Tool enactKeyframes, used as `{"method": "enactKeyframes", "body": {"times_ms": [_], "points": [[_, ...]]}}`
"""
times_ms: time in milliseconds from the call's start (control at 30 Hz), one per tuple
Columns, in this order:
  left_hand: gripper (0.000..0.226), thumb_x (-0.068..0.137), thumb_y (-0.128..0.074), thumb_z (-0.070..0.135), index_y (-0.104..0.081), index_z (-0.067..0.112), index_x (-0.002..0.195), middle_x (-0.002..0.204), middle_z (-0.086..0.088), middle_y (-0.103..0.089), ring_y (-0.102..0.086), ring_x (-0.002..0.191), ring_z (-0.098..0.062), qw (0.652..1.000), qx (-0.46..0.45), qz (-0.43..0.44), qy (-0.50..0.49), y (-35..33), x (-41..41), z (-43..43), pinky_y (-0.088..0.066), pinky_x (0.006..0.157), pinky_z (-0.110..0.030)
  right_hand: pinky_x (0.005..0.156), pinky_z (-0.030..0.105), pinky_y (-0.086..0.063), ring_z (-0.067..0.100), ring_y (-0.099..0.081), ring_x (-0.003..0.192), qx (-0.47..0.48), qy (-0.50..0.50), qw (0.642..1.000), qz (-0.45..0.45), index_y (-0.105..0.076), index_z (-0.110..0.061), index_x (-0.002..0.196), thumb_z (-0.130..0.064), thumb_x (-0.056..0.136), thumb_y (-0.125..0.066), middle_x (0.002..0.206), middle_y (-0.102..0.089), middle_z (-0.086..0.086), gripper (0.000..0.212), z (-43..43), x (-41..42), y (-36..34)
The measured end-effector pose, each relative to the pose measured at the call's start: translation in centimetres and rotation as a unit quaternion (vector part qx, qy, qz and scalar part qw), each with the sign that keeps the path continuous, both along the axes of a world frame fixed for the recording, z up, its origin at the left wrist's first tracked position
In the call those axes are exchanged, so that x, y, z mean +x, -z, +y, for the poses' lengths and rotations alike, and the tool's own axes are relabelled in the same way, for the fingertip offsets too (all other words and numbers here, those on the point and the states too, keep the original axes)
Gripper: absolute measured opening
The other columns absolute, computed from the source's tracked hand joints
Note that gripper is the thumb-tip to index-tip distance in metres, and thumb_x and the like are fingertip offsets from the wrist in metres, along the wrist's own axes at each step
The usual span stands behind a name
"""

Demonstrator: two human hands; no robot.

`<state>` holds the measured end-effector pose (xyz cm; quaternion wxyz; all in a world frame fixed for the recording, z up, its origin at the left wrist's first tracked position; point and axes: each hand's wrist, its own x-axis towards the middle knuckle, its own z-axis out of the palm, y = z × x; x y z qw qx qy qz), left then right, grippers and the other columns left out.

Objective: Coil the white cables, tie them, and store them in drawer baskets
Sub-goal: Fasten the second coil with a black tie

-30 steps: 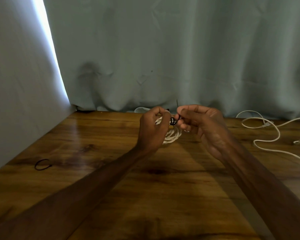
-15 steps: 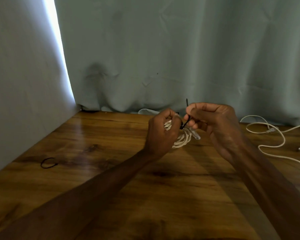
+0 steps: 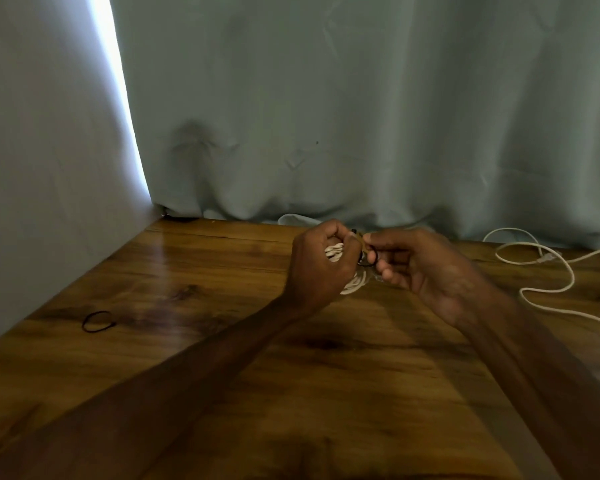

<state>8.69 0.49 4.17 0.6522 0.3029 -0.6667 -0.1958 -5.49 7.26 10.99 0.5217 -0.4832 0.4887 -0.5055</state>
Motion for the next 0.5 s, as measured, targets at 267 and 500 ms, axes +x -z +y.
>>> {"method": "enactKeyframes", "body": {"times_ms": [267,500], "points": [[0.02,0.093,-0.059,0.016,-0.067,0.004,0.078,0.07,-0.005,-0.071,-0.069,0.062,-0.022,0.999,-0.03,-0.031,0.017,0.04,0.18,0.0,-0.054,0.058,-0.047,0.047,0.015,-0.05,0.007,-0.058,0.055,0.022,-0.024,0.999,-0.025,-0.074,-0.003,0.099,-0.014,0.088,-0.069,0.07,-0.067,0.003,0.016,-0.05,-0.15,-0.11],[0.017,0.095,-0.06,0.007,-0.068,0.004,0.08,0.072,-0.002,-0.072,-0.07,0.063,-0.018,0.998,-0.045,-0.046,0.028,-0.09,0.33,0.22,-0.055,0.059,-0.045,0.046,0.015,-0.051,0.007,-0.058,0.052,0.035,-0.029,0.998,-0.043,-0.073,-0.003,0.092,-0.012,0.09,-0.068,0.07,-0.067,0.004,0.011,-0.2,-0.41,-0.14]]}}
